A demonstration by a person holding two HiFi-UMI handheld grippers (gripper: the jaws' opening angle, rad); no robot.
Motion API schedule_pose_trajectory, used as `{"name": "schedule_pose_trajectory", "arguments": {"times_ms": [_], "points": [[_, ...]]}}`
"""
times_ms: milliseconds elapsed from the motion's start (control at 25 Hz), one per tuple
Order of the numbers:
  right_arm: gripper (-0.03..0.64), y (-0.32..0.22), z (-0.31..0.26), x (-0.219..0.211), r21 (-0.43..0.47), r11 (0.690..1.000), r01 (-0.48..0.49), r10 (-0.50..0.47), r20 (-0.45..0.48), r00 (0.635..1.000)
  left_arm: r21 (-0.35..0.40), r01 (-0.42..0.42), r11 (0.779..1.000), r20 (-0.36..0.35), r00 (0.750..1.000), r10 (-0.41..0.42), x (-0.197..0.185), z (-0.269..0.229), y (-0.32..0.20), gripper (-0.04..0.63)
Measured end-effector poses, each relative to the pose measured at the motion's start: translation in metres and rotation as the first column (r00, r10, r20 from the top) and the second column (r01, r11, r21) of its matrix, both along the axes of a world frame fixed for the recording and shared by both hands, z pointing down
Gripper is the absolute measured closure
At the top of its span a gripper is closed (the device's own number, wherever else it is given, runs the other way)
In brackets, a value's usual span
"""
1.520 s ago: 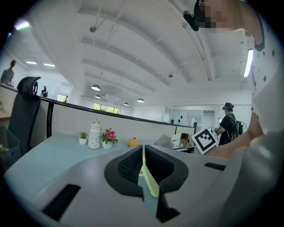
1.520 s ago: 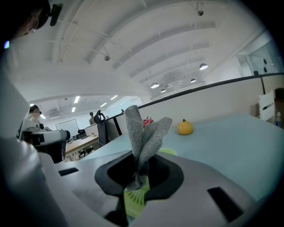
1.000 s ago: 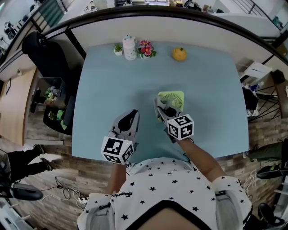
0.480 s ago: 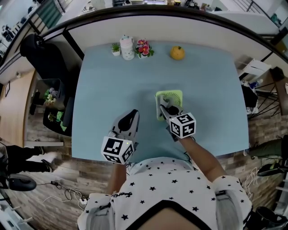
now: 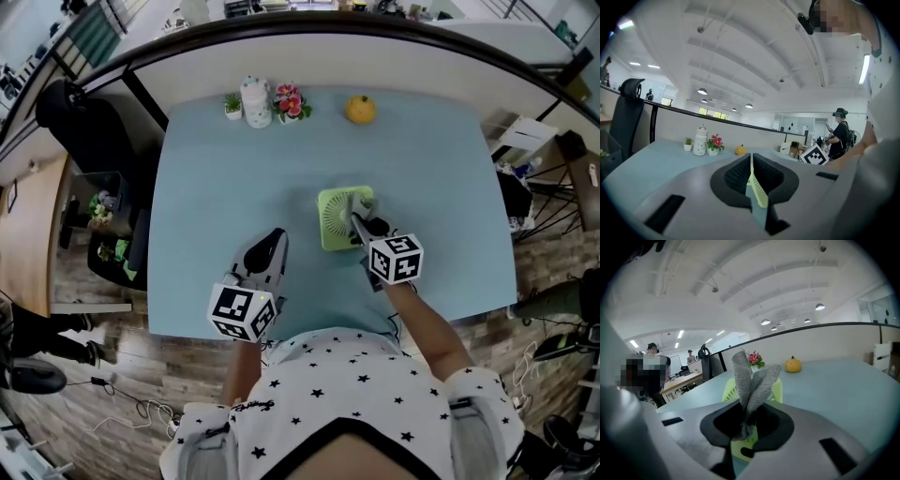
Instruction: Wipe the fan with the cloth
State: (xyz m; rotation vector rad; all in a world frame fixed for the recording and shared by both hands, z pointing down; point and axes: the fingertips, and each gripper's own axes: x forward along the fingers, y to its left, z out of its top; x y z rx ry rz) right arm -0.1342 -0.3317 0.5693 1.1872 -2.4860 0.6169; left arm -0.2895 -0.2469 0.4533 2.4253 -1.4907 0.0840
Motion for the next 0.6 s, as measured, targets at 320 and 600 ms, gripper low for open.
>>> {"name": "schedule_pose_trajectory", "arguments": {"times_ms": [320, 600], "points": [[0.562, -0.005, 0.01, 0.042, -0.016, 0.993, -0.117, 0.117, -0.019, 0.993, -0.002, -0.033, 0.999, 0.002, 0.999, 0.033, 0.008, 0.002, -0.003, 0.555], [0.563, -0.003, 0.017, 0.051, -0.03, 0.989, -0.143, 0.142, -0.024, 0.99, 0.004, -0.045, 0.999, -0.004, 0.999, 0.045, 0.011, -0.001, -0.004, 0.555]]}}
